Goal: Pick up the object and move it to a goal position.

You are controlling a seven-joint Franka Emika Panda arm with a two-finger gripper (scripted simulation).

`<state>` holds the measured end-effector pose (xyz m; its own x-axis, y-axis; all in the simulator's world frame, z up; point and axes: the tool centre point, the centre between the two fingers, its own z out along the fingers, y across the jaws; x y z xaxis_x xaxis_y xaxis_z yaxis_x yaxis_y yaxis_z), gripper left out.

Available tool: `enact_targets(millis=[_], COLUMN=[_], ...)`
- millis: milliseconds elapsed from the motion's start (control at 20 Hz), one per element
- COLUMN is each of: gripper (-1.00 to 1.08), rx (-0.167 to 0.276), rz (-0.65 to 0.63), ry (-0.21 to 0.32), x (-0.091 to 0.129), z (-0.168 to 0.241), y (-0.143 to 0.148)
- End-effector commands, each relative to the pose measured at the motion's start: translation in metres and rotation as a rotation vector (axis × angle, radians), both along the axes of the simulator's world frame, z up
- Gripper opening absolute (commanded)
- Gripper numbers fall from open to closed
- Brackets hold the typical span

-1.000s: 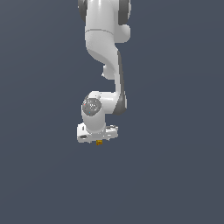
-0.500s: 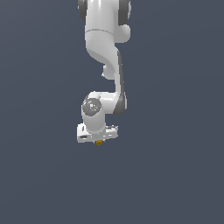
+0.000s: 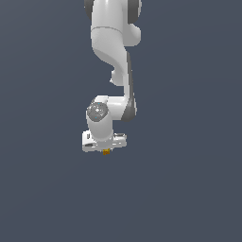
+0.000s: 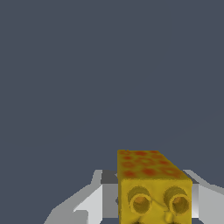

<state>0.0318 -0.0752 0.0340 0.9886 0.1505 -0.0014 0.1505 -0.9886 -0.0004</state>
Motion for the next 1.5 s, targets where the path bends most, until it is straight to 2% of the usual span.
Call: enact_targets(millis=[0, 300, 1000, 1450], gripper=[-1.00, -1.00, -1.00, -1.00], rx=[0.000, 0.000, 0.000, 0.000], rz=[0.000, 0.000, 0.000, 0.000], ry=[-0.001, -0.001, -0.001, -0.001], x=[-0.004, -0.019, -0.068, -0.081], z=[0.010, 0.044, 0.157, 0.193], y=[-0.003, -0.014, -0.049, -0.060])
